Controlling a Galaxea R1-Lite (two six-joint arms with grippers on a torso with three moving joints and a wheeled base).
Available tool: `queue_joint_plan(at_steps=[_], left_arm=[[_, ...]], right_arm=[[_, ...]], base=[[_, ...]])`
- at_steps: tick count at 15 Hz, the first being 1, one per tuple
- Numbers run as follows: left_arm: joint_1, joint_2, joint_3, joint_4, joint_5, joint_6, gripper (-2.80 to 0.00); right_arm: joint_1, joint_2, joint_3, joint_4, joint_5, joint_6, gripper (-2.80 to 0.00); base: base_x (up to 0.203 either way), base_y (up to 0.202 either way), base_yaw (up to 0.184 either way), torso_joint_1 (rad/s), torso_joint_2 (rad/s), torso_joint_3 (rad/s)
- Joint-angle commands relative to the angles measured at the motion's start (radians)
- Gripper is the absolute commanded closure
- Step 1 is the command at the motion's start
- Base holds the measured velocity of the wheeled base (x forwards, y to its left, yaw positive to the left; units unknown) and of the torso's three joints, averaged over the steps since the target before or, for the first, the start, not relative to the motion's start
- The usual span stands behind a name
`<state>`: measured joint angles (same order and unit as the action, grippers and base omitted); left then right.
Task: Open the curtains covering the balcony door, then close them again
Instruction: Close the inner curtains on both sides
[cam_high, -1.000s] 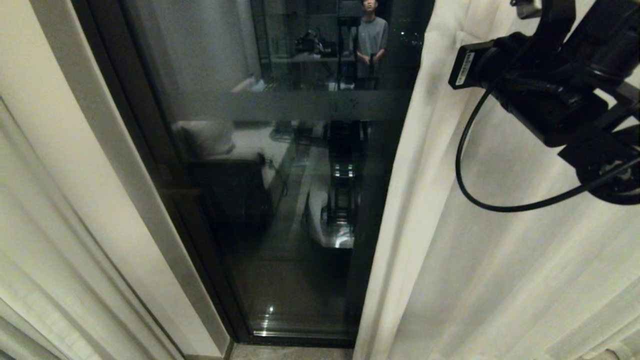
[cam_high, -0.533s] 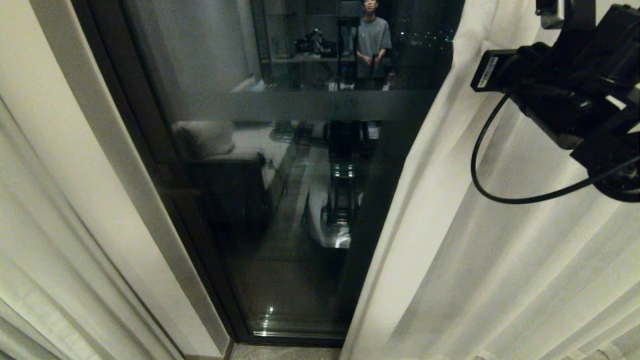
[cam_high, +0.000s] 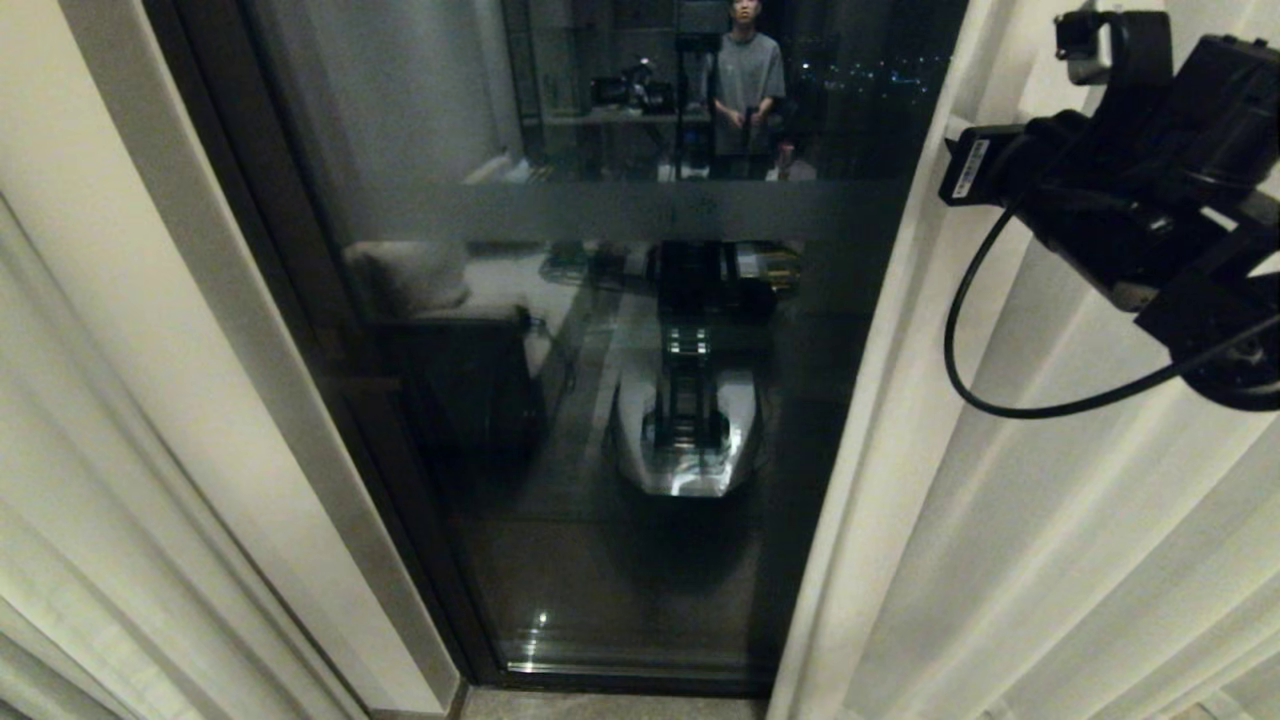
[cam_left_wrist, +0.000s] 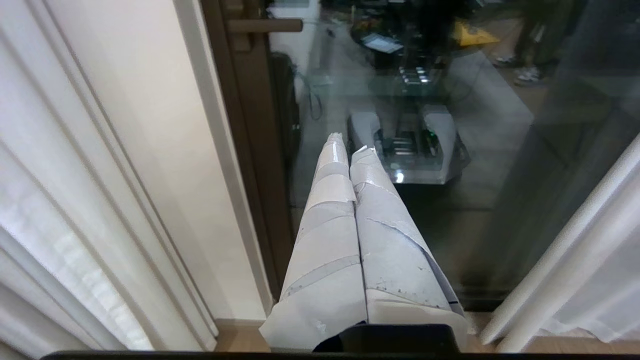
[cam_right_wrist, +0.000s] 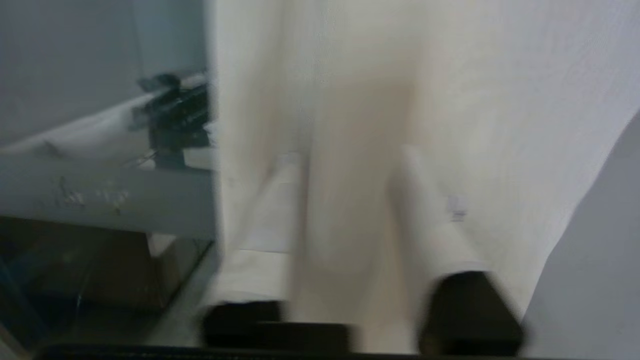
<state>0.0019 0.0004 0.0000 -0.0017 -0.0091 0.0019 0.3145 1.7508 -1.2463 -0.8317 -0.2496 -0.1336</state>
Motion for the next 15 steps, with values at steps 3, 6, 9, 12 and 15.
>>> queue_joint_plan(at_steps=[3,6,9,12,15], left_arm=[[0.000,0.000,0.000,0.000,0.000,0.000,0.00],[0.000,0.000,0.000,0.000,0.000,0.000,0.00],[0.000,0.000,0.000,0.000,0.000,0.001,0.00],[0.000,0.000,0.000,0.000,0.000,0.000,0.00],[0.000,0.000,0.000,0.000,0.000,0.000,0.00]], right_arm=[[0.000,-0.125,0.112,0.000,-0.001,-0.001,-2.80],[-0.022,-0.271,0.249,0.010,0.000,-0.004,-2.80],[-0.034,-0.475,0.429,0.062,0.001,-0.004,-2.80],[-0.037,-0.674,0.608,0.124,0.001,-0.005,-2.80],[-0.037,-0.795,0.737,0.178,0.002,-0.005,-2.80]], base=[[0.000,0.000,0.000,0.000,0.00,0.000],[0.000,0.000,0.000,0.000,0.00,0.000],[0.000,0.000,0.000,0.000,0.00,0.000],[0.000,0.000,0.000,0.000,0.00,0.000],[0.000,0.000,0.000,0.000,0.00,0.000]])
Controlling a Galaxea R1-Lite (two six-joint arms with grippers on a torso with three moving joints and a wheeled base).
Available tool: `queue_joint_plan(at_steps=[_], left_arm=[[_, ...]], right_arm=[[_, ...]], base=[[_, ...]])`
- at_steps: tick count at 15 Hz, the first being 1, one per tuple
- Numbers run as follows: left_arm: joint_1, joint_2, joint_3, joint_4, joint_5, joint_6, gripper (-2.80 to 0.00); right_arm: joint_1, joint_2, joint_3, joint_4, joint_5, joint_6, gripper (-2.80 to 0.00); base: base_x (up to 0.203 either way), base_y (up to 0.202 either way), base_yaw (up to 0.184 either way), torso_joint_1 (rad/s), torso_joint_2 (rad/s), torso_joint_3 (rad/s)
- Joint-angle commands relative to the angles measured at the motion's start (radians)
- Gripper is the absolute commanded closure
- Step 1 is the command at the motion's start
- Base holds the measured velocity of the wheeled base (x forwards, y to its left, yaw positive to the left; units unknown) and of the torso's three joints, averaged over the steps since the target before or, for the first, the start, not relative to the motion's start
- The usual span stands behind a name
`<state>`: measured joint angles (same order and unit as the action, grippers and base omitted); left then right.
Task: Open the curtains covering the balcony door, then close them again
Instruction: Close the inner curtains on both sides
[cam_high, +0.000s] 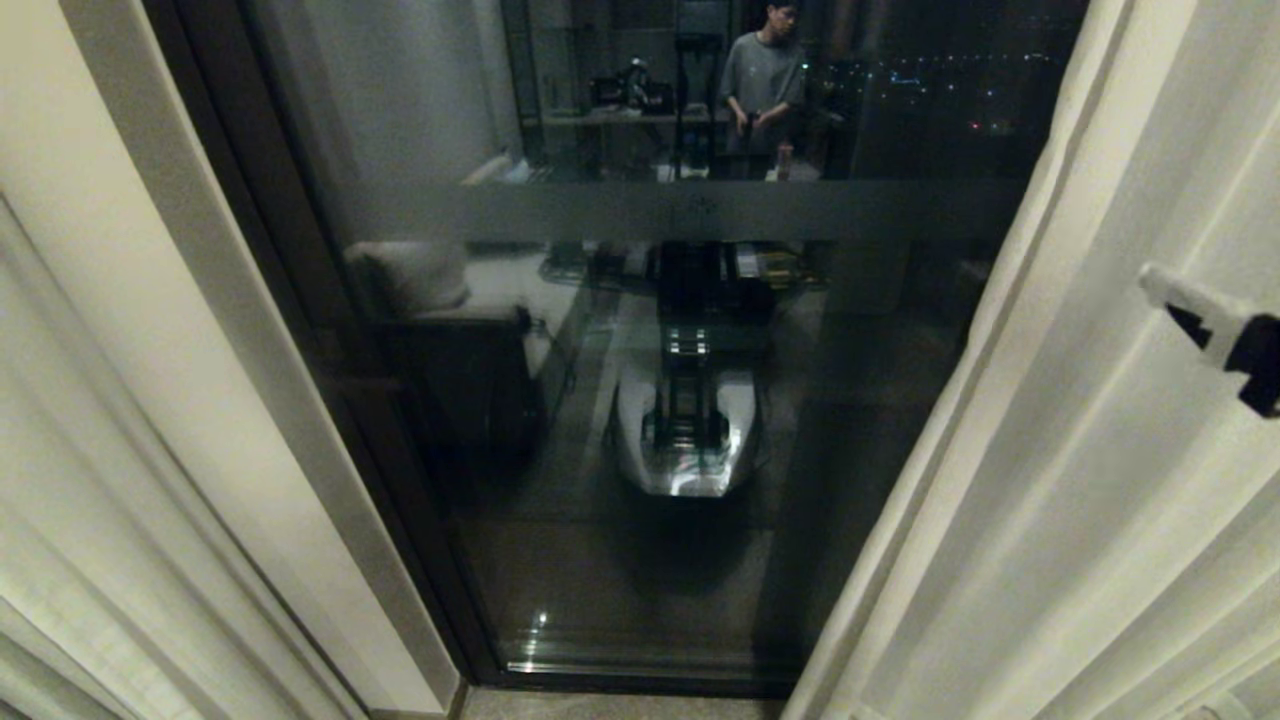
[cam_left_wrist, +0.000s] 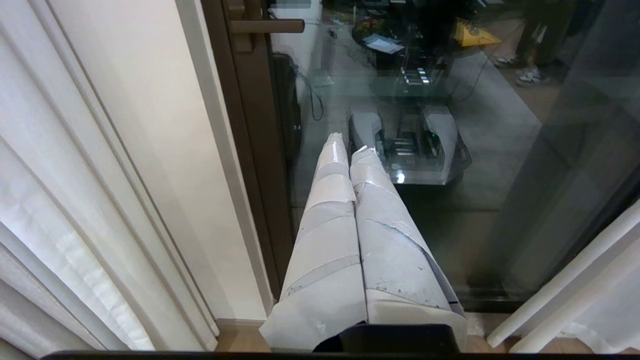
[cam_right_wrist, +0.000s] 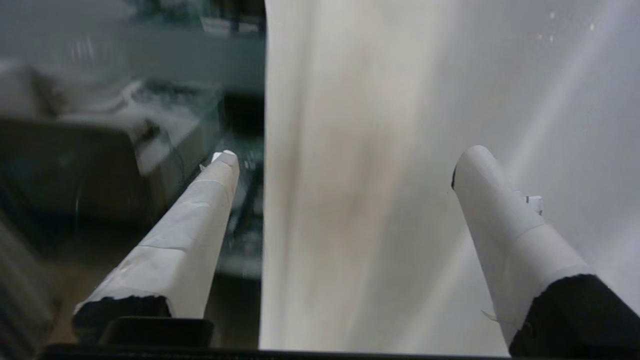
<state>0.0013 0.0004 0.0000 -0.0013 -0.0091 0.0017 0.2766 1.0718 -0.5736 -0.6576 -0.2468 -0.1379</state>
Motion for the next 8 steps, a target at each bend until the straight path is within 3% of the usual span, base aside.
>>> queue_joint_plan(at_steps=[1,4,5,8], left_arm=[[0.000,0.000,0.000,0.000,0.000,0.000,0.00],[0.000,0.000,0.000,0.000,0.000,0.001,0.00],[0.000,0.000,0.000,0.000,0.000,0.000,0.00],[0.000,0.000,0.000,0.000,0.000,0.000,0.00]], right_arm=[[0.001,-0.132,0.108,0.006,0.000,0.001,-2.80],[0.001,-0.187,0.208,0.002,0.056,0.007,-2.80],[0.001,-0.206,0.230,0.002,0.069,0.013,0.00],[0.000,-0.258,0.292,0.008,0.079,0.026,0.00]], base=[[0.000,0.000,0.000,0.000,0.00,0.000],[0.000,0.000,0.000,0.000,0.00,0.000],[0.000,0.000,0.000,0.000,0.00,0.000],[0.000,0.000,0.000,0.000,0.00,0.000]])
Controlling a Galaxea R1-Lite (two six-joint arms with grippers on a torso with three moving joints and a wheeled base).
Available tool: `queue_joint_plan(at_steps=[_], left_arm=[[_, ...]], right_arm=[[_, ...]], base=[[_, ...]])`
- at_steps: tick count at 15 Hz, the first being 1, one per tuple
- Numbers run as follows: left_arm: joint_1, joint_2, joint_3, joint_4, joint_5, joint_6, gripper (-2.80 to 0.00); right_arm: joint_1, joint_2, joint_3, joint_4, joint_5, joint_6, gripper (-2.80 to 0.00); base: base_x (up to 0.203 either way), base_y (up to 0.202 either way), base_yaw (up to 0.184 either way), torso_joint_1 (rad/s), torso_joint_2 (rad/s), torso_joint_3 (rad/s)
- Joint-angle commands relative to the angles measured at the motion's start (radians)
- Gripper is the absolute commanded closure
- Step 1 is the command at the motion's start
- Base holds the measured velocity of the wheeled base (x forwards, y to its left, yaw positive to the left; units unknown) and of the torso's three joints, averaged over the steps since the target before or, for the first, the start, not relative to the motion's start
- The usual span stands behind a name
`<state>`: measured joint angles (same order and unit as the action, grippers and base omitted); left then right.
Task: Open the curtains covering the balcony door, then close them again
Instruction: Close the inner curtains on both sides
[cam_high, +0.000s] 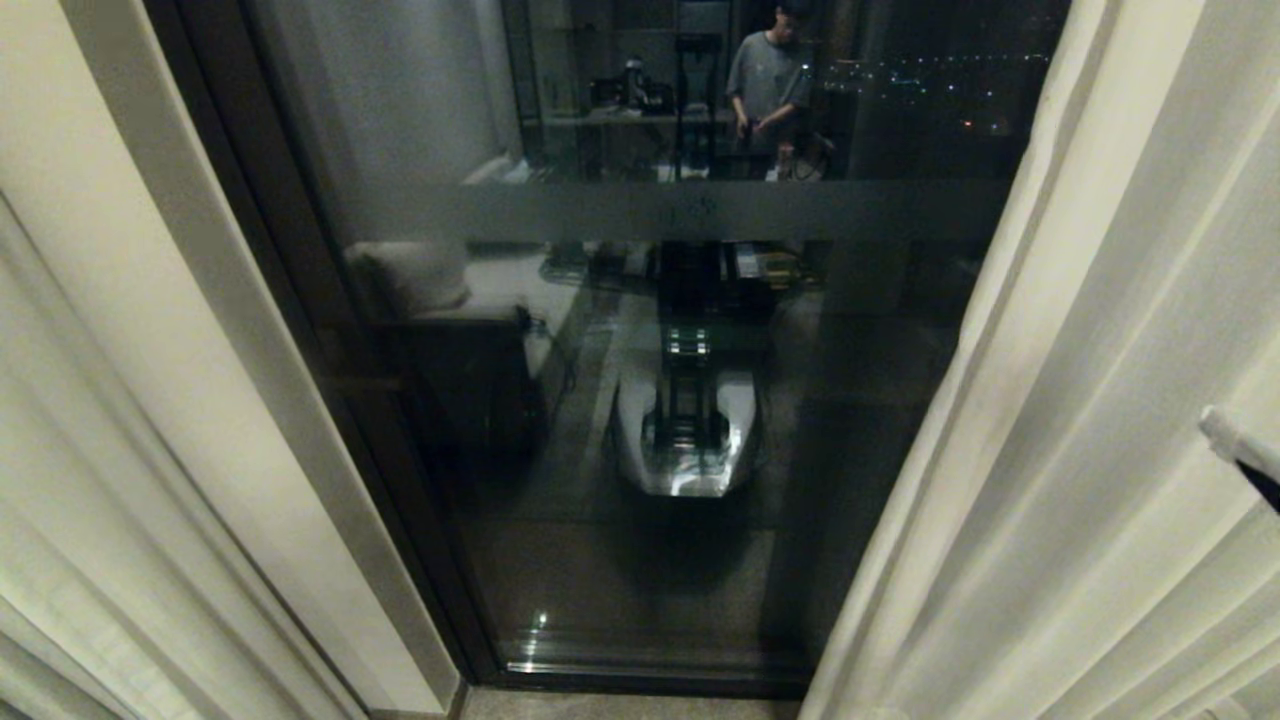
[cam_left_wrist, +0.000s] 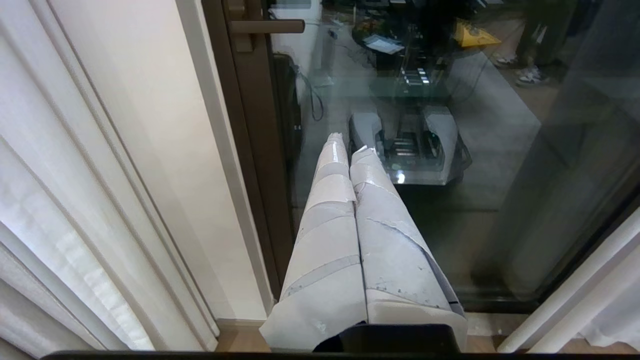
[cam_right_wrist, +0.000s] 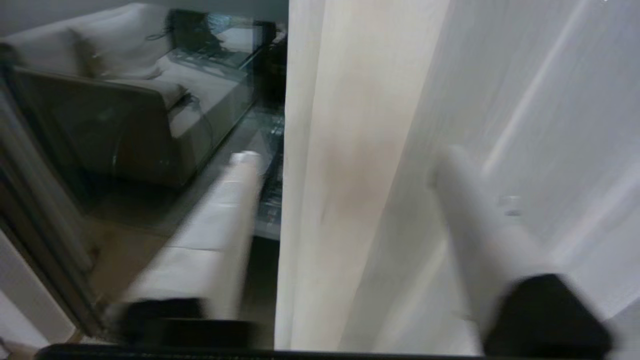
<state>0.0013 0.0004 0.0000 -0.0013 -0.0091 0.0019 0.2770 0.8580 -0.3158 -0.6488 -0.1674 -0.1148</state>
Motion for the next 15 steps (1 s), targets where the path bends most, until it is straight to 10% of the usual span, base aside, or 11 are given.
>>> queue_joint_plan(at_steps=[1,5,9,15], left_arm=[[0.000,0.000,0.000,0.000,0.000,0.000,0.00],[0.000,0.000,0.000,0.000,0.000,0.001,0.00],[0.000,0.000,0.000,0.000,0.000,0.000,0.00],[0.000,0.000,0.000,0.000,0.000,0.000,0.00]], right_arm=[[-0.001,-0.060,0.068,0.000,-0.001,0.008,0.00],[-0.059,-0.127,0.237,-0.017,0.007,0.009,0.00],[-0.203,-0.234,0.313,0.022,0.208,0.050,0.00],[-0.239,-0.527,0.314,0.446,0.254,0.036,0.00]], base=[[0.000,0.000,0.000,0.000,0.00,0.000],[0.000,0.000,0.000,0.000,0.00,0.000],[0.000,0.000,0.000,0.000,0.00,0.000],[0.000,0.000,0.000,0.000,0.00,0.000]])
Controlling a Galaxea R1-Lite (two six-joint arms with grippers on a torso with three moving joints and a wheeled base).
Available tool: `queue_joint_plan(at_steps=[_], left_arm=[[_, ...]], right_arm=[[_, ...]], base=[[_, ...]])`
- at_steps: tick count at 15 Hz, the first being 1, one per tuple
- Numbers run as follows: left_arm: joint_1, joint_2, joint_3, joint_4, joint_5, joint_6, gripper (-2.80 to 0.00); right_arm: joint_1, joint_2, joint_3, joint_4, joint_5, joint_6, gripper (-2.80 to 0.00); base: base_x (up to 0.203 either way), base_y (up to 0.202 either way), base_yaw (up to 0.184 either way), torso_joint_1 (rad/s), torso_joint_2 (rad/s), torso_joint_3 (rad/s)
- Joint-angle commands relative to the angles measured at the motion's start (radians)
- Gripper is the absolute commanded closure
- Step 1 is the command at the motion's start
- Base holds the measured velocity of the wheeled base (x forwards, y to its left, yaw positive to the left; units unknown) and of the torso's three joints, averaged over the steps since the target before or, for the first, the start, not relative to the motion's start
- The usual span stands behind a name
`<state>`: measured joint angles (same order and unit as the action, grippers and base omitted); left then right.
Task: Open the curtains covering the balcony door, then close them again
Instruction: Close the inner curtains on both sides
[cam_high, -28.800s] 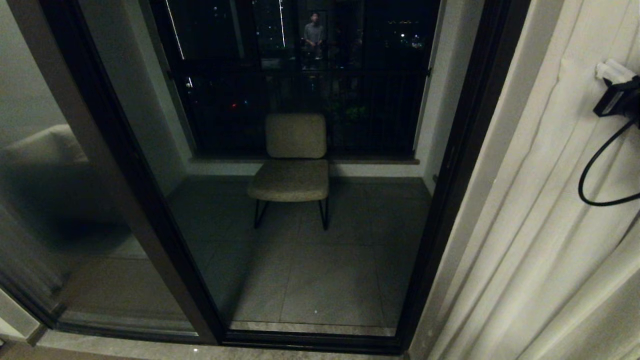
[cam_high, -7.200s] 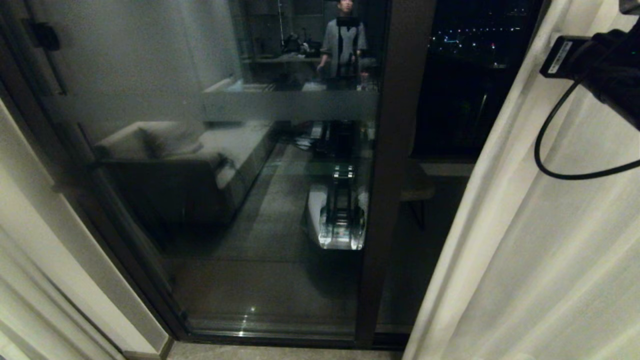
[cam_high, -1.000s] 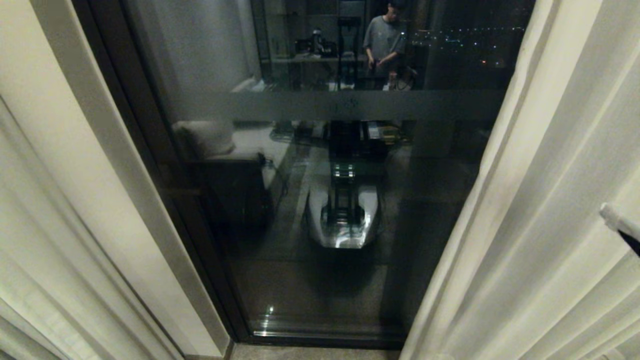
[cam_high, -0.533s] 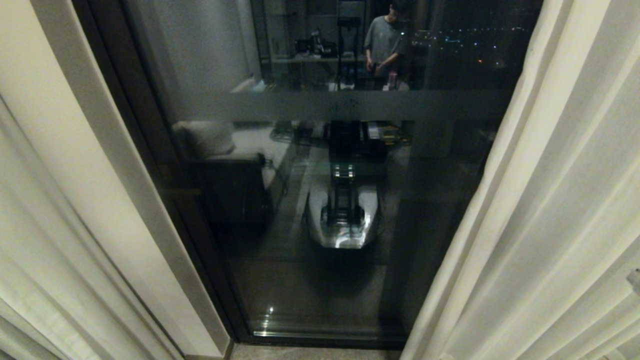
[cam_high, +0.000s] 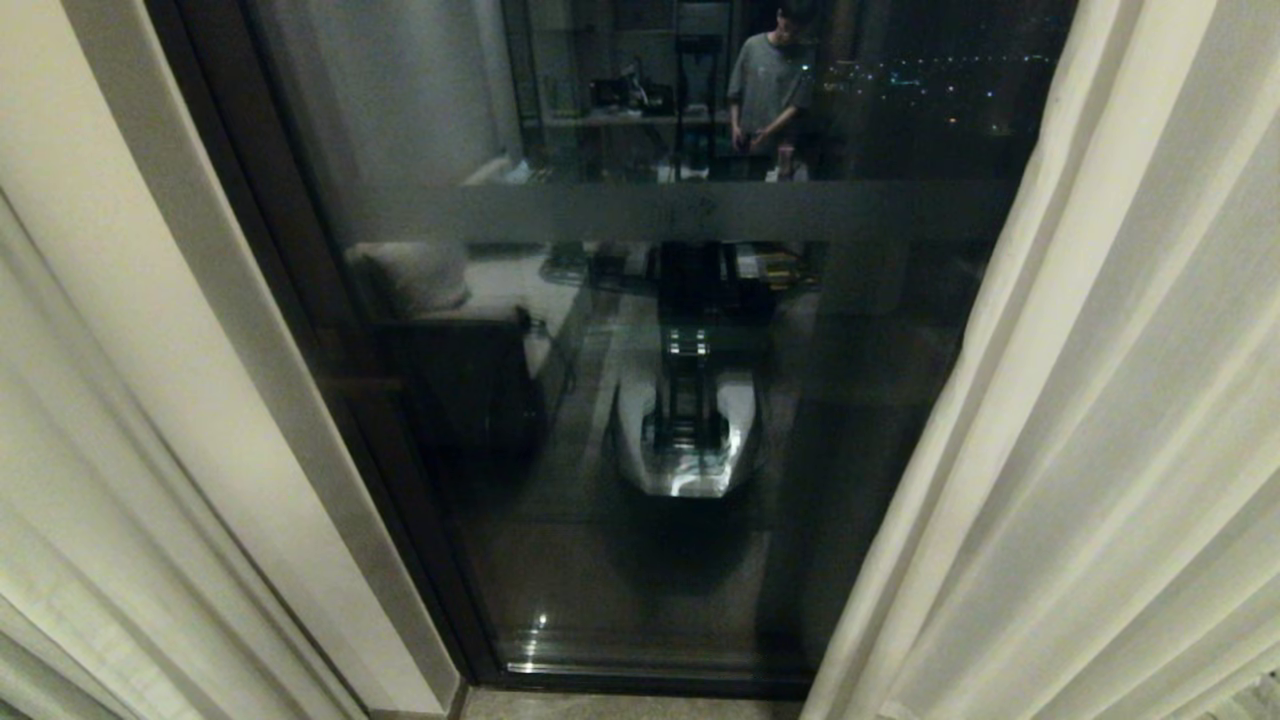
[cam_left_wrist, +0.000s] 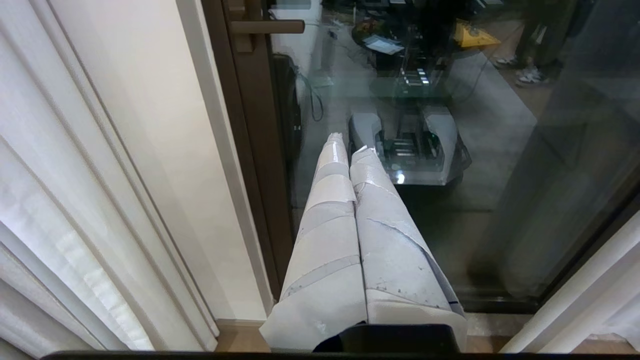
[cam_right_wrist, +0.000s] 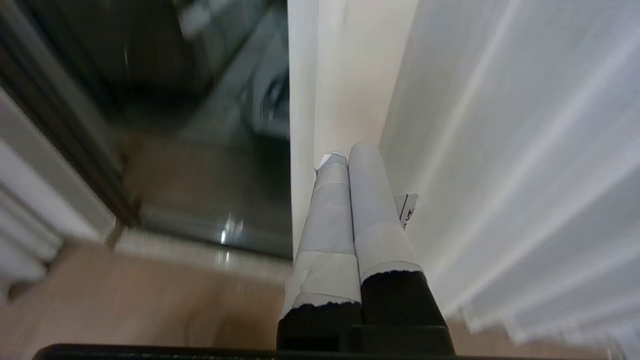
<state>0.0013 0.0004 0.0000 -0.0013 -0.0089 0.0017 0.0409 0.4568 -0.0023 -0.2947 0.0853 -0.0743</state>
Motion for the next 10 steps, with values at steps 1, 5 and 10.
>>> queue_joint_plan(at_steps=[1,5,10], left_arm=[[0.000,0.000,0.000,0.000,0.000,0.000,0.00],[0.000,0.000,0.000,0.000,0.000,0.000,0.00],[0.000,0.000,0.000,0.000,0.000,0.000,0.00]], right_arm=[[-0.003,-0.181,0.001,0.157,0.000,-0.017,0.00],[-0.022,-0.307,0.001,0.299,-0.028,-0.066,0.00],[-0.032,-0.456,0.001,0.302,-0.029,-0.082,0.00]], base=[[0.000,0.000,0.000,0.000,0.00,0.000],[0.000,0.000,0.000,0.000,0.00,0.000],[0.000,0.000,0.000,0.000,0.00,0.000]])
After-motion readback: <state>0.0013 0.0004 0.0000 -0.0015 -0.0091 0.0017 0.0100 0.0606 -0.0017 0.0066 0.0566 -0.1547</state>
